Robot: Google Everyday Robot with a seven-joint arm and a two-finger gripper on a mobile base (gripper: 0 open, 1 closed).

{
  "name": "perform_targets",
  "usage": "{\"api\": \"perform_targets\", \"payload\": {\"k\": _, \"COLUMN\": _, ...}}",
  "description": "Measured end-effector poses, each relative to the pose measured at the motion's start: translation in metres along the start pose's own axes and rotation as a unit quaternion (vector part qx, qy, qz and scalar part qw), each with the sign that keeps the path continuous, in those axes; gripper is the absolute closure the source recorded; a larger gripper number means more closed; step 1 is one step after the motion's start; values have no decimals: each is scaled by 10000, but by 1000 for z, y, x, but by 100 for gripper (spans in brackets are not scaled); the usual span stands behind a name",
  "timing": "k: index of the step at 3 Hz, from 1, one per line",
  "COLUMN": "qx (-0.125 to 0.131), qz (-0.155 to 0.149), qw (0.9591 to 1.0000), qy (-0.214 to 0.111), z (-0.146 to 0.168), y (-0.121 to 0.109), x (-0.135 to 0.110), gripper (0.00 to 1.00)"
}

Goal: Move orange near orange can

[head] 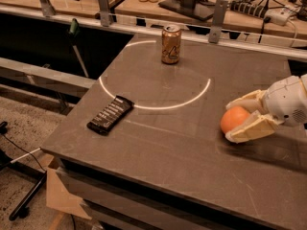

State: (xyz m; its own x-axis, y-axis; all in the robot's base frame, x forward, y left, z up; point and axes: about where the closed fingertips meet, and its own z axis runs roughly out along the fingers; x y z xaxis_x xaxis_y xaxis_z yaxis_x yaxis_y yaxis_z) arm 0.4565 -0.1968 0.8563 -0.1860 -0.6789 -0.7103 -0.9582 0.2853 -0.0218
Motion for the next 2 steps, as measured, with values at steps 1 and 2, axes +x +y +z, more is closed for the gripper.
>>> {"api": "perform_targets", "payload": {"k": 1, "qx": 342, "qz": -215, "qw": 9988, "qy": -275, "z": -2, "y": -18, "x": -36, "gripper": 94}}
{"api": "perform_targets", "payload": {"k": 2, "qx": 998, "qz": -327, "qw": 9931, "qy": -528, "z": -11, "y": -57, "x": -76, "gripper": 100}}
